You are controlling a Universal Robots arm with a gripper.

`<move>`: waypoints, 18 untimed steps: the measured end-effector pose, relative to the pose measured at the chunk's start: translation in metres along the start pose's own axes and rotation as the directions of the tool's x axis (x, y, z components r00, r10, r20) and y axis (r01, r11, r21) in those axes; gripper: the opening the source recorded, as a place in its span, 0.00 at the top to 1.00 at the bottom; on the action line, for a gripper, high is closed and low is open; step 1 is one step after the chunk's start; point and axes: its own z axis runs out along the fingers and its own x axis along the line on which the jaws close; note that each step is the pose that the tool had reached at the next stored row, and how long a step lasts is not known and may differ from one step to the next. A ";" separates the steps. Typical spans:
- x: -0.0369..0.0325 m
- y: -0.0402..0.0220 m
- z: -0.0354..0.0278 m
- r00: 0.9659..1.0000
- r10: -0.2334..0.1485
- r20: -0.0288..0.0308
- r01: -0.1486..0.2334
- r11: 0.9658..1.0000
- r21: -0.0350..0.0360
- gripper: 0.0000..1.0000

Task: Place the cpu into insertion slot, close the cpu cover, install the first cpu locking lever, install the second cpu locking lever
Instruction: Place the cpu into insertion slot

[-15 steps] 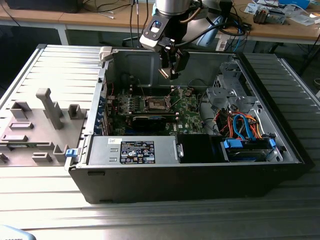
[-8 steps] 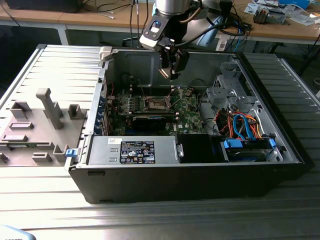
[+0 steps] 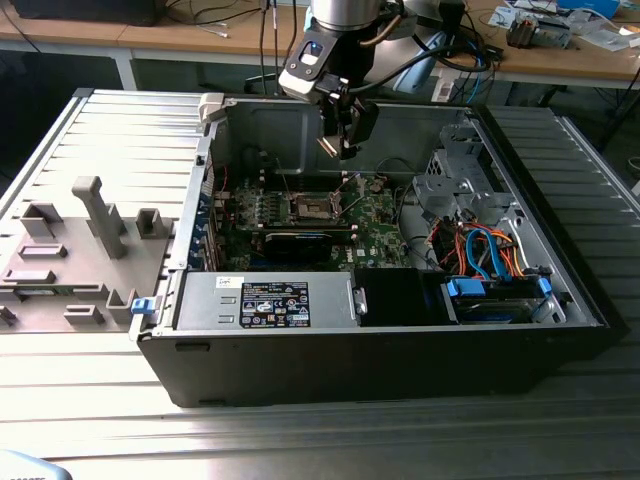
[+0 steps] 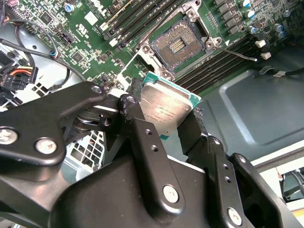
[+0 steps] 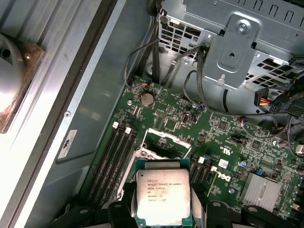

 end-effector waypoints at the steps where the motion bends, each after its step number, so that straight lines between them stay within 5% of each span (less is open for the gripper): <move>1: 0.0000 0.0000 0.0000 1.000 0.001 0.000 -0.001 1.000 0.000 0.45; 18: 0.0000 0.0000 0.0000 1.000 0.011 0.001 -0.011 1.000 0.000 0.45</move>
